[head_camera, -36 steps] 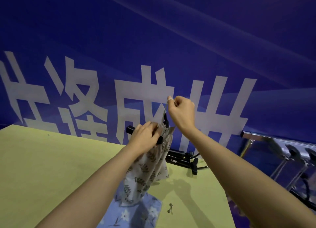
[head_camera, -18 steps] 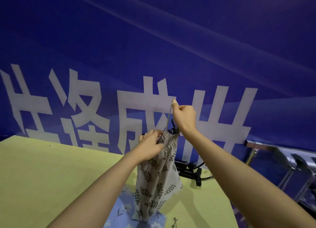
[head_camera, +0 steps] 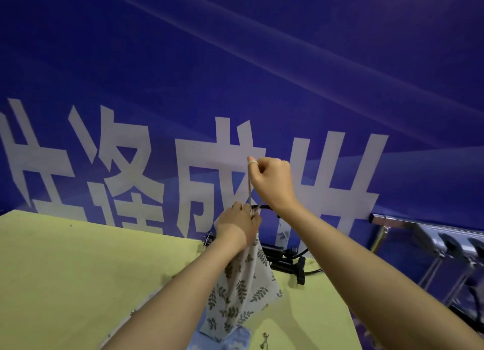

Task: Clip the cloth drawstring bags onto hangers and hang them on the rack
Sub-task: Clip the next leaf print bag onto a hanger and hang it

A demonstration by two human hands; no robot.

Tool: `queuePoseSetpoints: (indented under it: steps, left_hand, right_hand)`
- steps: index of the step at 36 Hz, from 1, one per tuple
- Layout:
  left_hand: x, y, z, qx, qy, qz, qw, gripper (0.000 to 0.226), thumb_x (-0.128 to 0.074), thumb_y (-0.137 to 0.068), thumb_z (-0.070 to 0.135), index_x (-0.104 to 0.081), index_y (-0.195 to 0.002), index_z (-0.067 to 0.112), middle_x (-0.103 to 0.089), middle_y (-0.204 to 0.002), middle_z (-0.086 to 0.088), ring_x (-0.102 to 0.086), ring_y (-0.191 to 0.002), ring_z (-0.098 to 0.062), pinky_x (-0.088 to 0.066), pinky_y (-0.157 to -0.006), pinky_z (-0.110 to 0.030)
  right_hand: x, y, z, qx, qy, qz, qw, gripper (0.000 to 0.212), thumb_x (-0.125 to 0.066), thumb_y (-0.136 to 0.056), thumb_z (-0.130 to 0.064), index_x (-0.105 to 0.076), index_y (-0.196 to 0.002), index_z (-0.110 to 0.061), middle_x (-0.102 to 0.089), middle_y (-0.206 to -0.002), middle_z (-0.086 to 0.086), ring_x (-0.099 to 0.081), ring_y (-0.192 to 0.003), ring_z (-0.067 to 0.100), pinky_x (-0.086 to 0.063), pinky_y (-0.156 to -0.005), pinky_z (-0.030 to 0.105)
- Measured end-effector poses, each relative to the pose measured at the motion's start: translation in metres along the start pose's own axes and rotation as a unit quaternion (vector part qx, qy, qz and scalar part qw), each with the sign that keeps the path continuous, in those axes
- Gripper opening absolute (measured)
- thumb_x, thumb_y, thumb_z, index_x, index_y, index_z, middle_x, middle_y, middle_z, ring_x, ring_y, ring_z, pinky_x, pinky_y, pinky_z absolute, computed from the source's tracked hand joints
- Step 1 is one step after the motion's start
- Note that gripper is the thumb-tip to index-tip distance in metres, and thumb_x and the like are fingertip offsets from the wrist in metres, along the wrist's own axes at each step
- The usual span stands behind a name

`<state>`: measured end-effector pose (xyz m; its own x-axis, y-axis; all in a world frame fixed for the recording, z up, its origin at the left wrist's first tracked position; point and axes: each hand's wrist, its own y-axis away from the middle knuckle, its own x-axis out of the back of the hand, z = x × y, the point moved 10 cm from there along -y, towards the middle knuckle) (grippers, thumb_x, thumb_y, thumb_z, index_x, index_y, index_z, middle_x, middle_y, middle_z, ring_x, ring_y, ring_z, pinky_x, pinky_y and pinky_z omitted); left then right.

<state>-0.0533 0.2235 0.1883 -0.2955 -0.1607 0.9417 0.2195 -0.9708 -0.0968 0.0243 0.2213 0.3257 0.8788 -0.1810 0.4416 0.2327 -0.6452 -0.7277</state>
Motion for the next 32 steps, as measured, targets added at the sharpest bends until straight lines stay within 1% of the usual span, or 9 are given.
queuePoseSetpoints:
  steps: [4,8,11,14,16,20,23,27,32]
  left_hand:
    - [0.001,0.000,-0.001,0.003,-0.024,-0.001,1.000,0.036,-0.030,-0.099,0.032,-0.044,-0.126,0.013,-0.042,-0.129,-0.008,-0.050,-0.113,-0.027,-0.043,-0.089,-0.037]
    - [0.001,0.002,0.001,0.020,-0.050,-0.004,0.999,0.035,-0.032,-0.097,0.031,-0.045,-0.126,0.014,-0.041,-0.127,-0.007,-0.049,-0.113,-0.026,-0.041,-0.080,-0.036]
    - [0.000,0.003,0.001,0.015,-0.040,0.000,0.999,0.036,-0.035,-0.096,0.031,-0.046,-0.126,0.013,-0.042,-0.127,-0.007,-0.047,-0.115,-0.026,-0.042,-0.085,-0.037]
    - [0.005,0.007,-0.001,-0.006,-0.011,0.040,0.999,0.034,-0.038,-0.096,0.030,-0.050,-0.122,0.013,-0.045,-0.123,-0.007,-0.048,-0.114,-0.026,-0.038,-0.081,-0.035]
    - [0.006,0.010,-0.002,-0.010,-0.011,0.047,0.999,0.033,-0.040,-0.095,0.032,-0.052,-0.120,0.014,-0.046,-0.122,-0.006,-0.048,-0.112,-0.025,-0.036,-0.080,-0.035]
    - [0.003,0.010,0.002,0.009,-0.049,0.030,0.998,0.035,-0.041,-0.096,0.036,-0.053,-0.123,0.016,-0.043,-0.128,-0.004,-0.048,-0.115,-0.023,-0.039,-0.085,-0.034]
    - [0.006,0.012,0.007,0.007,-0.075,0.021,0.997,0.052,-0.031,-0.096,0.053,-0.054,-0.123,0.015,-0.044,-0.129,-0.005,-0.045,-0.119,-0.024,-0.039,-0.091,-0.036]
    - [0.026,0.022,0.013,0.012,-0.037,0.072,0.997,0.081,-0.014,-0.086,0.074,-0.063,-0.114,0.015,-0.051,-0.121,-0.006,-0.048,-0.115,-0.026,-0.039,-0.097,-0.039]
    - [0.049,0.028,0.033,0.017,0.012,0.133,0.991,0.064,-0.022,-0.094,0.060,-0.062,-0.109,0.012,-0.054,-0.117,-0.008,-0.050,-0.110,-0.028,-0.042,-0.093,-0.040]
  right_hand:
    - [0.018,0.000,-0.012,0.076,0.098,0.029,0.992,0.048,-0.054,-0.093,-0.018,-0.034,-0.049,-0.017,-0.030,-0.041,-0.006,-0.023,-0.035,0.009,-0.017,-0.040,0.018]
    - [0.023,0.004,-0.020,0.100,0.134,0.034,0.985,0.041,-0.057,-0.087,-0.016,-0.034,-0.054,-0.019,-0.031,-0.045,-0.008,-0.023,-0.035,0.010,-0.009,-0.041,0.013]
    - [0.033,0.001,-0.004,0.006,0.096,0.055,0.994,0.048,-0.056,-0.091,-0.018,-0.034,-0.049,-0.017,-0.029,-0.040,-0.007,-0.022,-0.035,0.007,-0.015,-0.041,0.018]
    - [0.049,0.005,0.035,-0.153,-0.048,0.105,0.981,0.052,-0.055,-0.091,-0.018,-0.033,-0.044,-0.017,-0.027,-0.039,-0.006,-0.023,-0.032,0.010,-0.027,-0.045,0.022]
    - [0.052,0.010,0.041,-0.179,-0.077,0.118,0.974,0.054,-0.055,-0.092,-0.019,-0.033,-0.043,-0.016,-0.027,-0.039,-0.005,-0.022,-0.034,0.010,-0.031,-0.048,0.024]
    - [0.051,0.013,0.027,-0.141,-0.083,0.111,0.980,0.055,-0.056,-0.093,-0.021,-0.036,-0.042,-0.018,-0.031,-0.038,-0.007,-0.033,-0.032,0.008,-0.029,-0.040,0.012]
    - [0.056,0.013,0.022,-0.127,-0.079,0.114,0.982,0.055,-0.056,-0.093,-0.022,-0.036,-0.043,-0.019,-0.031,-0.038,-0.008,-0.035,-0.033,0.008,-0.029,-0.042,0.011]
    - [0.066,0.013,0.023,-0.127,-0.091,0.124,0.980,0.052,-0.056,-0.093,-0.026,-0.039,-0.046,-0.014,-0.035,-0.042,-0.002,-0.030,-0.041,0.011,-0.039,-0.051,0.033]
    - [0.096,0.004,0.005,-0.087,-0.085,0.152,0.981,0.054,-0.057,-0.093,-0.026,-0.036,-0.044,-0.018,-0.033,-0.040,-0.005,-0.028,-0.039,0.010,-0.031,-0.047,0.023]
